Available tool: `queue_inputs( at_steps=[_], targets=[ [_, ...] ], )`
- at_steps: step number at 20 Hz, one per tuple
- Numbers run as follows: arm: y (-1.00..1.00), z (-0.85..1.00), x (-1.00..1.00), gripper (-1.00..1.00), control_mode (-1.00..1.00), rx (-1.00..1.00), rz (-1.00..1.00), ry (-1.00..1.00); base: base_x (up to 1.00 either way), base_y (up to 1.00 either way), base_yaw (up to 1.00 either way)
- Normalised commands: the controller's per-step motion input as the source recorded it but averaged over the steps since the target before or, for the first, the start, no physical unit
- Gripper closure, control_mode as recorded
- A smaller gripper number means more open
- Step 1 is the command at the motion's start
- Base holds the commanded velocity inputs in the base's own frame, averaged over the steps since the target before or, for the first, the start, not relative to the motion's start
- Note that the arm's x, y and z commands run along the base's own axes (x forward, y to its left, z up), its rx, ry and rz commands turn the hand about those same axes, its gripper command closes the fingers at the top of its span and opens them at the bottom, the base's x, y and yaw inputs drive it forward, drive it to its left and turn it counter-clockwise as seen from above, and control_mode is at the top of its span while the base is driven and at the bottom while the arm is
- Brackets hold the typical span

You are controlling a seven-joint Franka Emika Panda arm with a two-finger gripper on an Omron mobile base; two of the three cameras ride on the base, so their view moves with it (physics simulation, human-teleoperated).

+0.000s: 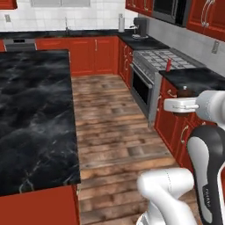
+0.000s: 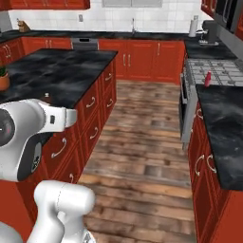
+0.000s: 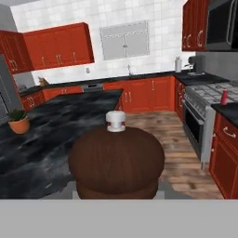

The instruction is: Take 2 condiments from the cabinet and move them on the counter near the stove.Make sure the condiments are lined up with each other, next to each other.

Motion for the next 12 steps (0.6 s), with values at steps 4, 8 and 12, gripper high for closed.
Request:
queue_inputs(
  at_steps=[4, 8, 12],
  targets=[
    [0.00, 0.00, 0.00, 1.00, 1.00, 0.00, 0.00, 0.00, 1.00, -0.31, 0.02],
    [0.00, 0.00, 0.00, 1.00, 1.00, 0.00, 0.00, 0.00, 1.00, -0.75, 0.00],
    [0.00, 0.00, 0.00, 1.00, 1.00, 0.00, 0.00, 0.00, 1.00, -0.74, 0.00]
  ],
)
